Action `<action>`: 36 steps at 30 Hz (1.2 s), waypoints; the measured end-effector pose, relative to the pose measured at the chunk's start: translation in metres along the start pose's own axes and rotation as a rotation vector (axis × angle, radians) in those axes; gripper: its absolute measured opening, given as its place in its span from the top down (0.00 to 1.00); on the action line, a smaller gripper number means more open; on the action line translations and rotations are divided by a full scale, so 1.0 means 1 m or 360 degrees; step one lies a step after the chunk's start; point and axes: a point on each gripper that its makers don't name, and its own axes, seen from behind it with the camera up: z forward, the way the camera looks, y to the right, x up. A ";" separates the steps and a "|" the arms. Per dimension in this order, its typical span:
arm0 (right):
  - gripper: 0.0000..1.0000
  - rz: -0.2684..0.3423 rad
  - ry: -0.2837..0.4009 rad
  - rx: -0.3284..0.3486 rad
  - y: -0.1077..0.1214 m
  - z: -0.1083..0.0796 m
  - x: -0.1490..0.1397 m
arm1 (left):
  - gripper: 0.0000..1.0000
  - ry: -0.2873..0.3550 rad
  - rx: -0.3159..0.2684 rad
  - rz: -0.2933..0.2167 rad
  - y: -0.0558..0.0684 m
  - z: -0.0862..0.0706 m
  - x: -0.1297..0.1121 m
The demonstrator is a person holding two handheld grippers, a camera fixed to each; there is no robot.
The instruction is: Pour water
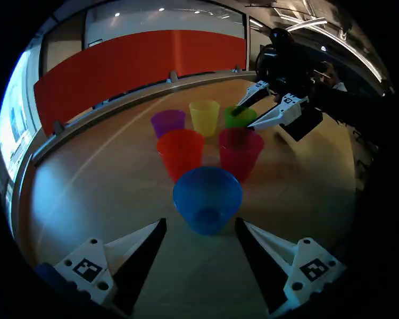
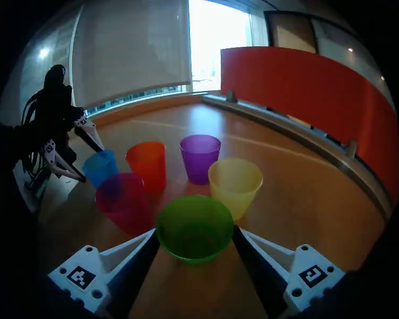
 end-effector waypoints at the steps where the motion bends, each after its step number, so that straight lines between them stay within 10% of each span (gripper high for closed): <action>1: 0.00 0.0003 -0.0002 -0.0004 0.000 -0.002 -0.001 | 0.04 0.0001 0.0001 -0.0003 0.000 -0.001 0.000; 36: 0.00 0.0097 0.0120 -0.0346 -0.021 -0.090 -0.016 | 0.04 0.0183 0.0191 -0.0014 -0.026 -0.045 0.017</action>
